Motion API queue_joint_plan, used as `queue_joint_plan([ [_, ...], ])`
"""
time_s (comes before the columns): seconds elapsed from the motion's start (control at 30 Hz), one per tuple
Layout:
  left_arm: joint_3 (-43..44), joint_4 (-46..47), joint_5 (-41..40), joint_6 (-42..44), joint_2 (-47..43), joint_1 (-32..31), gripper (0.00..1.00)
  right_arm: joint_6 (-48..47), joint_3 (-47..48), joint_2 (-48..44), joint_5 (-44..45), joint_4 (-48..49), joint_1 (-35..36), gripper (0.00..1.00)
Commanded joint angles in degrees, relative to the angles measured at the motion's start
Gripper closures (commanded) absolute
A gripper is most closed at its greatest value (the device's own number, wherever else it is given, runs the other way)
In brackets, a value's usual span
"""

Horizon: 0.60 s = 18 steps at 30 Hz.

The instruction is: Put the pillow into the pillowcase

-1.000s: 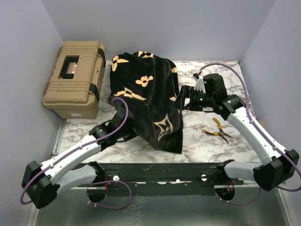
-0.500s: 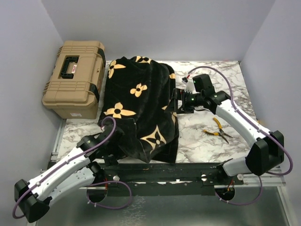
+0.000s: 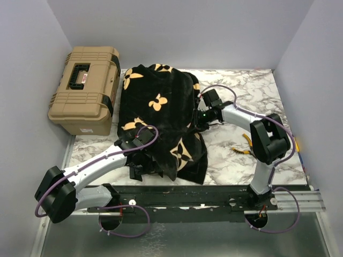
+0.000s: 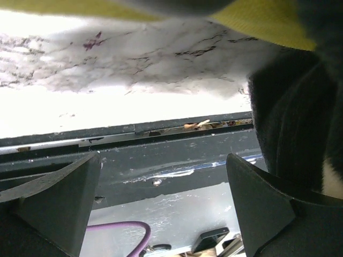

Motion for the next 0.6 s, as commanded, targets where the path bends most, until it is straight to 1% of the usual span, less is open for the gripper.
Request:
queue_joint_plan([
  [0.0, 2.6, 3.11, 2.41, 5.98, 1.45, -0.66, 0.01, -2.38, 10.08, 1.72, 5.94, -1.08, -1.15, 0.98],
  [0.03, 2.56, 3.33, 2.4, 6.07, 1.51, -0.66, 0.01, -2.7, 12.44, 1.56, 6.76, -2.07, -1.85, 1.0],
  [0.13, 1.65, 4.84, 2.92, 5.81, 1.98, -0.71, 0.01, -3.42, 18.76, 1.2, 7.93, -5.63, -6.46, 1.0],
  [0.23, 0.26, 7.15, 5.11, 5.43, 3.7, -0.79, 0.01, -3.43, 22.01, 0.61, 7.25, -6.86, -11.91, 0.99],
  [0.27, -0.27, 7.77, 5.69, 5.35, 4.33, -0.82, 0.01, -3.71, 22.38, 0.43, 7.14, -6.74, -13.39, 0.93],
  [0.33, -1.35, 8.76, 6.45, 5.22, 5.46, -1.01, 0.01, -5.21, 23.57, 0.5, 6.56, -7.89, -15.21, 0.72],
  [0.4, -2.38, 9.28, 7.25, 5.86, 6.57, -1.31, 0.01, -7.64, 25.35, 0.65, 6.83, -11.4, -15.54, 0.37],
  [0.43, -2.75, 9.23, 7.33, 6.24, 6.89, -1.44, 0.01, -8.39, 24.73, 0.08, 6.26, -12.34, -15.62, 0.3],
  [0.5, -3.25, 9.21, 7.76, 6.44, 6.62, -1.68, 0.01, -8.41, 21.19, -2.53, 4.2, -11.25, -15.58, 0.22],
  [0.57, -3.47, 9.06, 8.65, 6.67, 5.37, -1.8, 0.01, -8.14, 16.76, -6.4, 3.1, -9.82, -15.29, 0.18],
])
